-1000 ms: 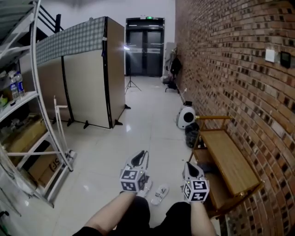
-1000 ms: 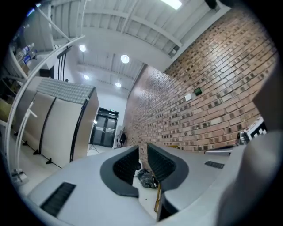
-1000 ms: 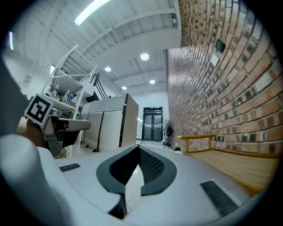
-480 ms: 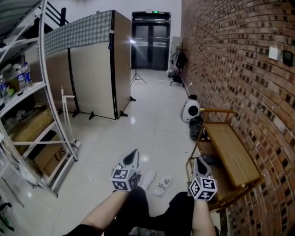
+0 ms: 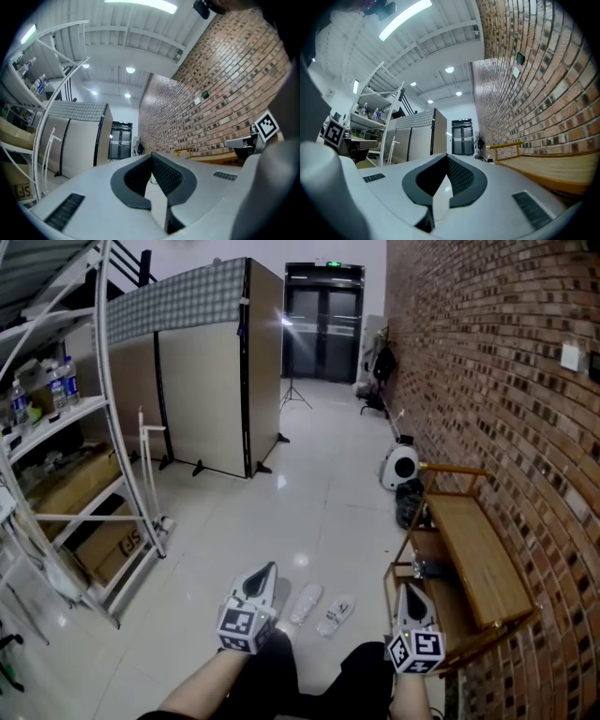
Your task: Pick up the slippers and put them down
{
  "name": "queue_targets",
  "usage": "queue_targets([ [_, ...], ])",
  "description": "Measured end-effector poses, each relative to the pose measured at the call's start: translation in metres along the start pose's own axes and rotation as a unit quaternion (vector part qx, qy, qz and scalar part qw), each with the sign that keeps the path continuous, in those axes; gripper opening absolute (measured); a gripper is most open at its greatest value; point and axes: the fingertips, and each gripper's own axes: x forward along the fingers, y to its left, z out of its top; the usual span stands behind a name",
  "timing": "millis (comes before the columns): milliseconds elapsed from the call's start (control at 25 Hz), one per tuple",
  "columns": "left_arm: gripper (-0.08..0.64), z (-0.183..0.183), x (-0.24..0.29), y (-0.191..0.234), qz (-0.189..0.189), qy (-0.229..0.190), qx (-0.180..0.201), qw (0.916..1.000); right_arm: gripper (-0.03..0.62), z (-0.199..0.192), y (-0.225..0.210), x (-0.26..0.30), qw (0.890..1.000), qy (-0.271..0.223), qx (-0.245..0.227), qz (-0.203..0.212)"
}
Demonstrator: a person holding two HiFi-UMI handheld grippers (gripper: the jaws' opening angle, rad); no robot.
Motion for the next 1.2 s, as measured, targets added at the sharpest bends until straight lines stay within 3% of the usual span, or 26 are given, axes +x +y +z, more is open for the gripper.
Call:
queue_targets([
  [240,0.009,-0.003,-0.043,-0.009,0.006,-0.005,-0.011,0.9999,0.009,-0.002,0.019,-0.037,1.0,0.006,-0.008,0.015],
  [600,0.009,-0.012,-0.115,-0.014,0.059,0.018,-0.027,0.9977,0.009,-0.03,0.038,-0.079,0.999,0.023,0.003,0.04],
  [1200,0.009,-0.026,-0.169,-0.026,0.082,0.029,-0.008,0.9962,0.008,-0.033,0.042,-0.116,0.998,0.031,0.023,0.047],
])
